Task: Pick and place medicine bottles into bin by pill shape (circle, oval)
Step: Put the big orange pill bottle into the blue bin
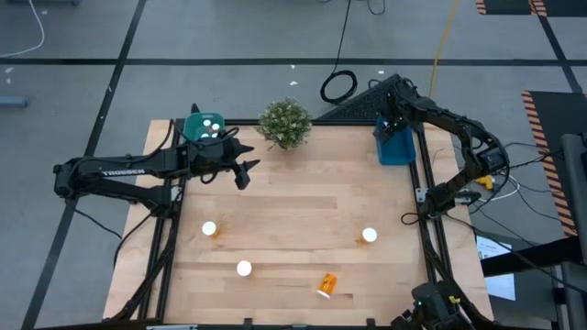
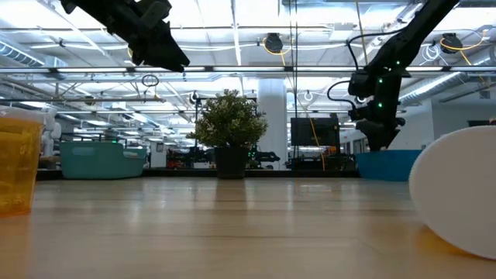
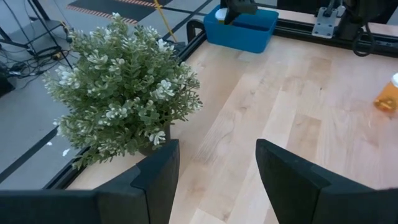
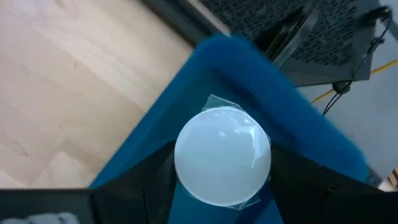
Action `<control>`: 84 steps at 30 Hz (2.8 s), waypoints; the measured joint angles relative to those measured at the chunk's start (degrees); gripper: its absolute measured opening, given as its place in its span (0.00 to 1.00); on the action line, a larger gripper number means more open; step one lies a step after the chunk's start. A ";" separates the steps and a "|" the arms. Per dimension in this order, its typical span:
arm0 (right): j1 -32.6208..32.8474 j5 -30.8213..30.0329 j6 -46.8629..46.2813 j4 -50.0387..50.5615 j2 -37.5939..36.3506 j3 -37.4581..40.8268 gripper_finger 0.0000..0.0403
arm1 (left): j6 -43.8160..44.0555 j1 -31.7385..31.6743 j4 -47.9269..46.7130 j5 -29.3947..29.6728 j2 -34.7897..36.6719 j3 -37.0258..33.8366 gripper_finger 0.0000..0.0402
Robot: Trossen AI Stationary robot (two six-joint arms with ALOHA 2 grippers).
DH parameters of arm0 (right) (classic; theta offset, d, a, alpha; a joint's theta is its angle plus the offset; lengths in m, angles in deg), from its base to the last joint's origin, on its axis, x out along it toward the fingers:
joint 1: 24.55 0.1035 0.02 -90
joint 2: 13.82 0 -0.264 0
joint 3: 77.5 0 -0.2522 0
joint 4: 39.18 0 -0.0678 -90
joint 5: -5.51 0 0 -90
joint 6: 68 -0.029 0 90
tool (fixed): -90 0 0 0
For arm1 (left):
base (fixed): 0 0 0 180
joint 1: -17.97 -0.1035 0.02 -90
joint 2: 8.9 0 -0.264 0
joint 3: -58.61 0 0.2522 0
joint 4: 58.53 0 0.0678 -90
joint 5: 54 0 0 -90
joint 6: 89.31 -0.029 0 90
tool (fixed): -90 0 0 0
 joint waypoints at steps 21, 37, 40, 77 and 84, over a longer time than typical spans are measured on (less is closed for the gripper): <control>0.03 -2.92 -0.18 -3.32 -0.79 2.04 0.53 | 0.61 0.02 0.26 -0.79 0.00 0.02 0.54; 0.25 -3.38 0.75 -2.72 -0.79 2.04 0.57 | 0.56 0.02 0.35 -0.81 0.00 0.02 0.54; 0.41 -4.52 0.56 -2.91 -0.79 2.04 0.60 | 0.21 0.01 0.36 -0.83 0.00 0.02 0.54; 5.84 -5.66 -5.81 -0.08 -8.56 0.95 0.39 | 0.17 0.00 3.12 -1.59 0.00 0.02 0.54; 4.84 -2.81 -7.67 1.66 -5.79 0.95 0.08 | -0.45 0.01 3.26 -2.39 0.00 0.02 0.54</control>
